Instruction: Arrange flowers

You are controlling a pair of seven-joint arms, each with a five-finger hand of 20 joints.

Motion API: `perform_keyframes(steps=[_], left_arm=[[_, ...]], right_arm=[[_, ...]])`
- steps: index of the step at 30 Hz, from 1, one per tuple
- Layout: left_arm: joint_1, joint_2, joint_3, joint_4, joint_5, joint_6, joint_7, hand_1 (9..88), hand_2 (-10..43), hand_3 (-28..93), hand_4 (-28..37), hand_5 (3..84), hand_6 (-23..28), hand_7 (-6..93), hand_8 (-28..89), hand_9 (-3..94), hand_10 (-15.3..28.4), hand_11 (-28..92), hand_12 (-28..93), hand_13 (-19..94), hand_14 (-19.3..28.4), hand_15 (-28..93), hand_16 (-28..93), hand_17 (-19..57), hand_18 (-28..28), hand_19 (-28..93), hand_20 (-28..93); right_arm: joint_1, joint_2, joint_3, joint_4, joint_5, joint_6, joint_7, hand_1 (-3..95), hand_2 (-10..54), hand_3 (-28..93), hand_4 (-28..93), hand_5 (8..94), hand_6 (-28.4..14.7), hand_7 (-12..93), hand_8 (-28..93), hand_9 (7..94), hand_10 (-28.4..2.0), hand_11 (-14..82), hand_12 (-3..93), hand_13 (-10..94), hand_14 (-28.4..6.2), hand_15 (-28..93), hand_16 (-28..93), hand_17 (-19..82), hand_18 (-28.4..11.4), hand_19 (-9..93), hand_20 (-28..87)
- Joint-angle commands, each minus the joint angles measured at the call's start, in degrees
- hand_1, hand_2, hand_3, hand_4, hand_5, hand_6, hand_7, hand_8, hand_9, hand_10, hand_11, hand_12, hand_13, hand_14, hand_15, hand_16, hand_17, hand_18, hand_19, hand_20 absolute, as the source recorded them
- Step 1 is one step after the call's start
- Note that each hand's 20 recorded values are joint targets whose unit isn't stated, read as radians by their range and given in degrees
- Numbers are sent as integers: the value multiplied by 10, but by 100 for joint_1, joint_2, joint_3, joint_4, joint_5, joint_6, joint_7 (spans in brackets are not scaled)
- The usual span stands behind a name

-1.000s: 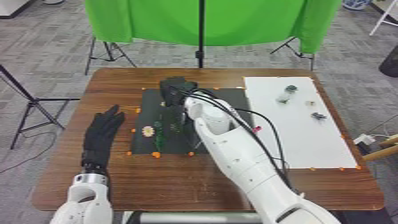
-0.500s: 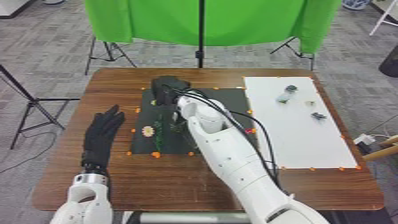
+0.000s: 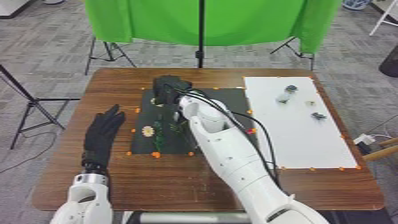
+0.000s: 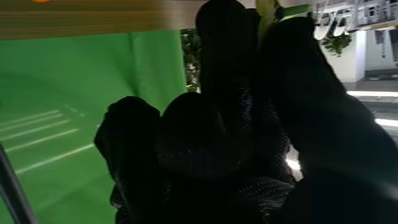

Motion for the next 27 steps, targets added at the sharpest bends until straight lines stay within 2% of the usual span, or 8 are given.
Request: perform_keyframes(steps=[1,12,16,19,22,24,27], left_arm=[[62,-56,-9,45,29,-84,-2,144,13,655,-283,415,40,55,-54,429,114,88,130,306,134,82,8,42,95,11,154],[73,-71,-10,38,43,-90,-17,153,3,655,-283,413,39,55,-54,429,112,87,130,307,134,82,9,41,96,11,154],[79,-65,-10,36,51,-96,-28,155,2,654,-283,415,39,55,-54,428,112,87,131,307,135,82,9,40,96,11,154],[107,-71,-24,28,54,-112,-39,156,2,653,-283,414,39,55,-54,428,113,87,131,307,135,82,9,40,96,11,154],[129,-70,-42,23,42,-130,-61,155,2,655,-283,415,39,55,-54,428,113,87,131,307,135,82,9,40,96,11,154],[122,-69,-67,36,58,-159,-87,155,2,654,-283,415,39,55,-54,428,113,86,131,307,135,82,9,40,96,11,154],[221,-52,-96,-26,61,-128,-110,155,1,657,-283,415,39,56,-54,428,113,86,131,306,135,82,9,41,96,11,154]], right_arm=[[57,-12,60,45,-2950,70,25,559,-95,536,-183,746,19,190,76,863,-95,188,377,877,-21,691,349,651,-116,932,662],[38,73,-72,-55,-2780,-127,-11,523,-95,571,-193,721,17,180,59,852,-99,208,355,873,-23,693,348,646,-118,932,661],[300,505,-621,-330,-1790,-279,293,511,-95,586,-203,719,17,182,57,848,-100,220,344,871,-23,693,349,645,-119,932,660],[636,1169,-1237,-898,-407,-353,868,507,-95,580,-199,717,17,183,57,839,-104,231,328,865,-27,691,350,640,-121,932,658],[859,2203,-1648,-1978,1149,-397,1618,481,-95,592,-184,705,15,177,52,814,-115,258,266,853,-32,681,352,622,-127,932,647],[835,2837,-1592,-2611,1781,-383,1942,462,-95,609,-185,695,12,173,44,798,-120,255,257,840,-39,669,349,606,-131,932,627],[533,3713,-1258,-3460,2332,-557,2292,428,-95,633,-175,678,11,161,2,768,-132,232,248,804,-59,643,343,566,-141,932,572]])
